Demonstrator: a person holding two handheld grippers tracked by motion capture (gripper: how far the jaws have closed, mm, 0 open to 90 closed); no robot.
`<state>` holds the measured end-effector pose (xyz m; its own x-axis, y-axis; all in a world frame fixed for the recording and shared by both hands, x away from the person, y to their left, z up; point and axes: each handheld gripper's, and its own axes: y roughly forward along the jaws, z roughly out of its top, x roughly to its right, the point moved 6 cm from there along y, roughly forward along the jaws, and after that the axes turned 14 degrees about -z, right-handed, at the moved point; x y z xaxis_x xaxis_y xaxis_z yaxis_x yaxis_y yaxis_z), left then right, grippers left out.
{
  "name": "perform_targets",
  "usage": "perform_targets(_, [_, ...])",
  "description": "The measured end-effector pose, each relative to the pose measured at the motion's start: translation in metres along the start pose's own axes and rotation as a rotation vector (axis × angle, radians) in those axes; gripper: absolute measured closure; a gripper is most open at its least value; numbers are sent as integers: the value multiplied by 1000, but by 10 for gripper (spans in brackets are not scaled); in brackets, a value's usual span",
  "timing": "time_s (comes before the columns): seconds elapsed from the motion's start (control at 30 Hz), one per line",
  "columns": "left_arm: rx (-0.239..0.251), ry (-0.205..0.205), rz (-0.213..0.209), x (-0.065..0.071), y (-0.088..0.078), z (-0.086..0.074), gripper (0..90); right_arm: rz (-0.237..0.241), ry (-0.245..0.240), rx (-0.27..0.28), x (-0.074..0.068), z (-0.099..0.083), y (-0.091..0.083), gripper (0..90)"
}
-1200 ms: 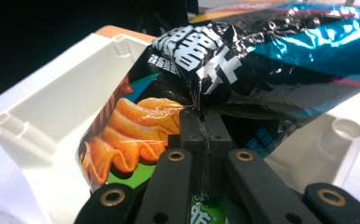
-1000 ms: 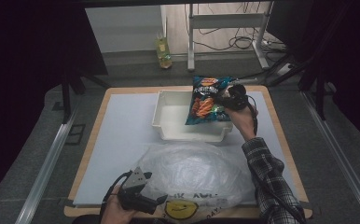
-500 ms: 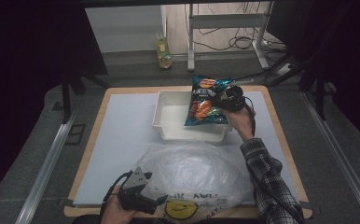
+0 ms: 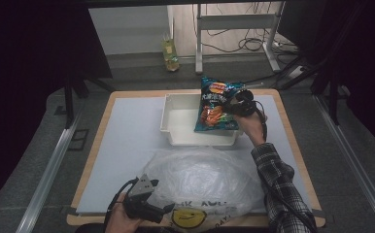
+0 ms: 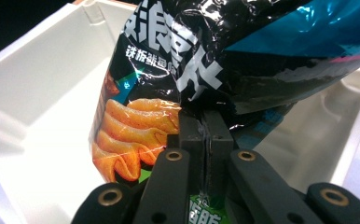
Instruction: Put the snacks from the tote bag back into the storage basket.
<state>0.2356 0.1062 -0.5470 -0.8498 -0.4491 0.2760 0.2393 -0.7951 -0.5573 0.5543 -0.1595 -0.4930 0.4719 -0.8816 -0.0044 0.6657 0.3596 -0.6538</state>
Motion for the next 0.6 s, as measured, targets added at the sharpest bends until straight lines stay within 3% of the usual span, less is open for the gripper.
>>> perform_targets(0.3, [-1,-1,0,0,0,0,40,-19,11,-12,5,-1,3,872])
perform_targets(0.6, [-2,-1,-1,0,1,0,39,-53,-25,-45,6,-5,5,842])
